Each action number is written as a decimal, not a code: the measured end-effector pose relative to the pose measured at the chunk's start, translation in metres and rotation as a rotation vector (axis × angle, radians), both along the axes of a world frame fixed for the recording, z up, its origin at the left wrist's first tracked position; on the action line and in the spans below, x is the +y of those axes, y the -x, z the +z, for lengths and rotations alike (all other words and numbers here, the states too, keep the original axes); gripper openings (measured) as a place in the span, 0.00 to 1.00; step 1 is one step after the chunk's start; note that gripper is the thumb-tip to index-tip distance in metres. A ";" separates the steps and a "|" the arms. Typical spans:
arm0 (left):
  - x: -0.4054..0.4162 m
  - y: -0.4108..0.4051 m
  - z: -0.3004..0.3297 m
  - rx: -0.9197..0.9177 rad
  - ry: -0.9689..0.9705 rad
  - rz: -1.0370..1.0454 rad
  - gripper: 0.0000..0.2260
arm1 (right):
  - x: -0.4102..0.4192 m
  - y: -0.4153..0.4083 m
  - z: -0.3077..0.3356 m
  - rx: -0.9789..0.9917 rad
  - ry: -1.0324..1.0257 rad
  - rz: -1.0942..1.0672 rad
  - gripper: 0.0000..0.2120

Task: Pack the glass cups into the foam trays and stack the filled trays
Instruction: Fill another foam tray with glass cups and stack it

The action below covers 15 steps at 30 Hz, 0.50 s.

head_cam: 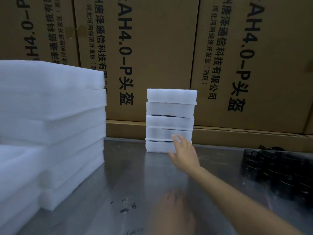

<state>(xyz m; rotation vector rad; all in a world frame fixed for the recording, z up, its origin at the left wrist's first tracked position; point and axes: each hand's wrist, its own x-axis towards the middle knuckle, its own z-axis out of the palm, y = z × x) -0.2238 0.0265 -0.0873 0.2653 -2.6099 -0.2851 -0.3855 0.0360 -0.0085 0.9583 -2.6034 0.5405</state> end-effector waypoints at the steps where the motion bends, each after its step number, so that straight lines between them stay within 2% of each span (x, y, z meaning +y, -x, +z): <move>1: 0.001 -0.003 0.002 0.011 -0.017 -0.002 0.24 | 0.013 -0.016 -0.021 -0.032 -0.017 0.007 0.30; 3: -0.001 -0.002 -0.001 -0.020 -0.041 -0.012 0.23 | 0.039 -0.046 -0.051 -0.108 0.000 0.019 0.28; 5: 0.000 -0.004 0.002 -0.113 -0.049 0.001 0.21 | 0.066 -0.074 -0.064 -0.217 0.104 -0.014 0.26; 7: 0.007 -0.010 0.007 -0.091 -0.031 0.012 0.16 | 0.091 -0.098 -0.068 -0.256 0.132 -0.038 0.26; 11: 0.019 -0.025 0.014 -0.064 -0.052 0.058 0.11 | 0.129 -0.135 -0.071 -0.163 0.016 -0.042 0.25; 15: 0.034 -0.045 0.011 -0.062 -0.039 0.086 0.10 | 0.148 -0.158 -0.070 -0.094 -0.046 -0.048 0.16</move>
